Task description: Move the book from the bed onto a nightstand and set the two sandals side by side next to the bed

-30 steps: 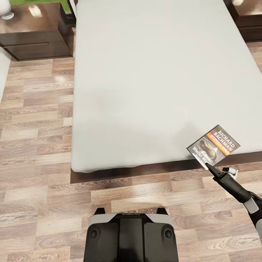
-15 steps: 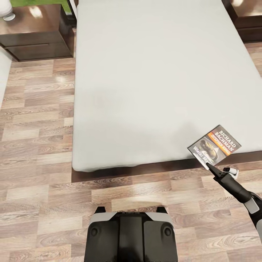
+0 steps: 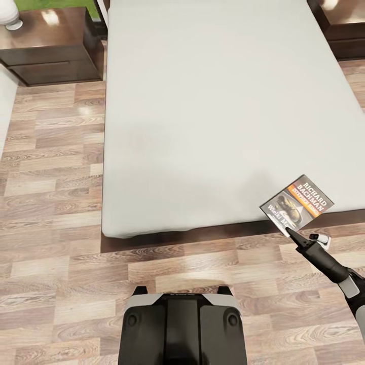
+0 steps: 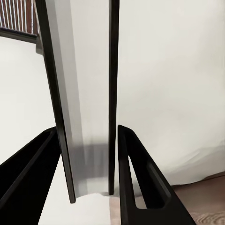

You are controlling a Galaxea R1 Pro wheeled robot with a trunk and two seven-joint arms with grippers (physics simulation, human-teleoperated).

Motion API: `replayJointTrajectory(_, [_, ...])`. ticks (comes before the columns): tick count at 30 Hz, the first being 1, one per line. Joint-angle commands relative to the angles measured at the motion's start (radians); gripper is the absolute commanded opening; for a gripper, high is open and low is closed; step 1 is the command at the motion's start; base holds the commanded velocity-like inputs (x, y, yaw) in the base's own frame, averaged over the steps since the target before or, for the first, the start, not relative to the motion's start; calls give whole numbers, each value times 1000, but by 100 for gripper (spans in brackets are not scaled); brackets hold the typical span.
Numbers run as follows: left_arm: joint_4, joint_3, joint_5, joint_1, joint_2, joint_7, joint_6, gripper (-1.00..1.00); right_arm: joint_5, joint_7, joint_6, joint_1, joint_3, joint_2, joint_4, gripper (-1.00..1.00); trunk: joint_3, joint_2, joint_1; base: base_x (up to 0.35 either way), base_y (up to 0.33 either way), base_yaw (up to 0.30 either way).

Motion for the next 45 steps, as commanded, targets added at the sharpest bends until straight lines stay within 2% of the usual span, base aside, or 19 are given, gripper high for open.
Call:
replayJointTrajectory(1, [1, -1, 8, 0, 0, -1, -9, 100, 2, 4, 10, 0, -2, 0, 0, -100, 3, 6, -3, 0, 0, 0])
replayJointTrajectory(10, [1, 0, 9, 0, 1, -34, -10, 100, 7, 4, 10, 0, 0, 3, 0, -100, 31, 69, -38, 0, 0, 0])
replayJointTrajectory(16, [0, 0, 9, 0, 2, -86, -13, 100, 11, 4, 11, 0, 1, 6, 1, -100, 50, 111, -61, 0, 0, 0])
replayJointTrajectory(19, [0, 1, 11, 0, 2, -132, -15, 100, 12, 4, 11, 0, 2, 11, 2, -100, 59, 131, -72, 0, 0, 0])
replayJointTrajectory(30, [1, 4, 16, 0, 9, -306, -17, 100, 14, 4, 12, 0, 8, 14, 2, -100, 59, 131, -72, 0, 0, 0])
replayJointTrajectory(32, [1, 5, 16, 0, 10, -343, -17, 100, 14, 4, 12, 0, 21, 15, 2, -100, 59, 131, -72, 0, 0, 0])
replayJointTrajectory(33, [1, 5, 16, 0, 10, -343, -17, 100, 14, 4, 12, 0, 21, 15, 2, -100, 59, 131, -72, 0, 0, 0])
replayJointTrajectory(37, [1, 5, 17, 0, 10, -401, -15, 100, 13, 4, 12, -1, 59, 16, 1, -100, 59, 131, -72, 0, 0, 0])
replayJointTrajectory(45, [1, 6, 18, -1, 11, -441, -15, 100, 13, 4, 13, -3, 107, 16, 1, -100, 59, 131, -72, 0, 0, 0])
